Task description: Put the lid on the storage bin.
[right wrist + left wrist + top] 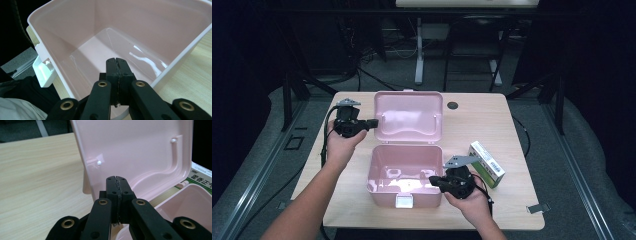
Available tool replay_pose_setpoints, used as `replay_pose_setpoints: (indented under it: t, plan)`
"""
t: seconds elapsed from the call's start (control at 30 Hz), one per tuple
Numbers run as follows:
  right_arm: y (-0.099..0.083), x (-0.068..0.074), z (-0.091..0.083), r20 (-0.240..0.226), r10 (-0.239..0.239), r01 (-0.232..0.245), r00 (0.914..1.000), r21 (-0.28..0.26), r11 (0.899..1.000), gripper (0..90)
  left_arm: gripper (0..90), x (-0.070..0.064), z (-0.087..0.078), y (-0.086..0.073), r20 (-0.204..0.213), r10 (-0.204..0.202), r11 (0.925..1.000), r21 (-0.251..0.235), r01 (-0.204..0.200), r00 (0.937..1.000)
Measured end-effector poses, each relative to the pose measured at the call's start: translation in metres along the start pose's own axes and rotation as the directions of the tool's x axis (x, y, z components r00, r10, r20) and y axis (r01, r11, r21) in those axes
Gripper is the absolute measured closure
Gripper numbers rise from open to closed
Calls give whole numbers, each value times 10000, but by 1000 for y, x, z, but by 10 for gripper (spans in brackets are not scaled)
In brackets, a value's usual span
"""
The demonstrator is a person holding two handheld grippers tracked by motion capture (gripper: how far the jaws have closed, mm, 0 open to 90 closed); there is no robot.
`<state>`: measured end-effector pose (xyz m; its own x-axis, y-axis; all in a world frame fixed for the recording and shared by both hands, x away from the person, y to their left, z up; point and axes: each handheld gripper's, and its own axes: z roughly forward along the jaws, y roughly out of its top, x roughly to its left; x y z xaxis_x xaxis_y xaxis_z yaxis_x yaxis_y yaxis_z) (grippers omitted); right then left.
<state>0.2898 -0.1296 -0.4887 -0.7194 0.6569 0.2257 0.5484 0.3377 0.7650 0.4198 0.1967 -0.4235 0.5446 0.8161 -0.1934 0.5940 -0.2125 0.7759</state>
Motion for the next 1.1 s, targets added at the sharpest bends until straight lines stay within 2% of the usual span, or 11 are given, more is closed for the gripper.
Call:
replay_pose_setpoints:
  t: [0.17, 0.2, 0.33, 0.6, 0.9, 1.1]
  plan:
    - [0, 0, 0, 10, -25, 25, 10000, -21, 10000, 896, 899, 6, 5, -9, -63, -256, 9996, 117, 257, 9997]
    - [0, -1, 0, -100, 25, -25, 9999, -3, 10000, 896, 899, 7, 5, -11, -70, -361, 9993, 101, 362, 9993]
    - [0, 0, 0, 34, -11, 11, 10000, -17, 10000, 898, 898, 11, 1, -15, -59, -384, 9992, 103, 385, 9992]
    - [0, 0, 0, -30, 20, -20, 10000, -30, 10000, 890, 890, 13, -1, -21, -45, -438, 9990, 122, 439, 9990]
    - [1, 3, 0, 4, -111, 111, 9999, 6, 9999, 838, 853, 11, -7, -26, 95, -281, 9996, 37, 280, 9996]
    - [2, 7, -1, -100, -179, 178, 9998, -9, 9998, 839, 830, 8, -14, -28, 171, -133, 9999, -88, 135, 9998]
